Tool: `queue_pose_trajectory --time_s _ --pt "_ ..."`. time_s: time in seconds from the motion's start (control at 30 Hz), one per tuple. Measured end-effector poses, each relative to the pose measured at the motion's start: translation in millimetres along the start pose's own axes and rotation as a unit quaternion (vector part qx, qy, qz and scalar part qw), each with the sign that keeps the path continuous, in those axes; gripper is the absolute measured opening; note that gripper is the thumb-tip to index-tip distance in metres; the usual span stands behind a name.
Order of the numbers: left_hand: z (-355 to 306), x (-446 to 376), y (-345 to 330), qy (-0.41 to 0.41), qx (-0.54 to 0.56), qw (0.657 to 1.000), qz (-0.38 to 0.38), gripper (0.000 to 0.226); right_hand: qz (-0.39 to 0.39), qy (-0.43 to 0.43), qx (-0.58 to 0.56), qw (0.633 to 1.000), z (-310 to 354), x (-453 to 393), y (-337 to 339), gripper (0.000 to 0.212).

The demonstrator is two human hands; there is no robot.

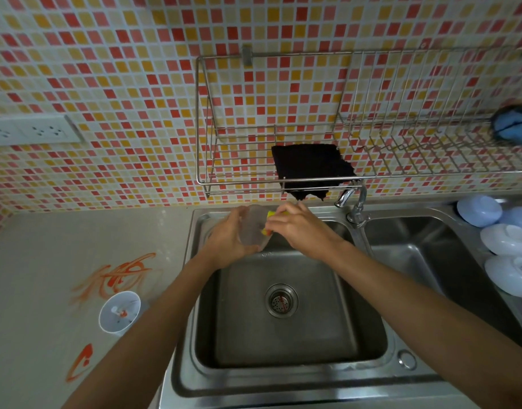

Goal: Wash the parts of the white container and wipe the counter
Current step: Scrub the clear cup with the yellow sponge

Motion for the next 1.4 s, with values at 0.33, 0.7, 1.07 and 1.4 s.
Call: queue_pose_trajectory --time_s 0.33,0.7,1.07,1.4 --pt "-5.4 -3.3 3.7 -0.043 -0.061 0.995 -0.062 0.09 -0.008 -0.055 -0.145 0.988 8.1 10.2 -17.0 0.031" --pt "-14.4 1.4 3.7 -0.072 -0.089 0.987 -0.116 0.086 0.029 -0.099 -0.117 0.988 -12.2 17.5 -13.4 0.031" --pt "1.8 -6.0 0.3 -0.011 0.005 1.0 0.013 0.094 -0.035 -0.016 -0.028 0.999 -9.2 6.9 7.5 0.033" --pt "5.5 -6.1 -4.3 0.01 0.033 0.998 0.052 0.106 -0.036 0.006 -0.04 0.999 -4.5 9.9 5.7 0.034"
Point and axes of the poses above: each hand's wrist, its own x-axis away from the middle knuckle, its own y-axis out of the back of the hand, z = x × y, the point moved 8 cm from there along -x, towards the middle knuckle, and after that the axes turned 13 degrees about -x, right-handed, at the moved point
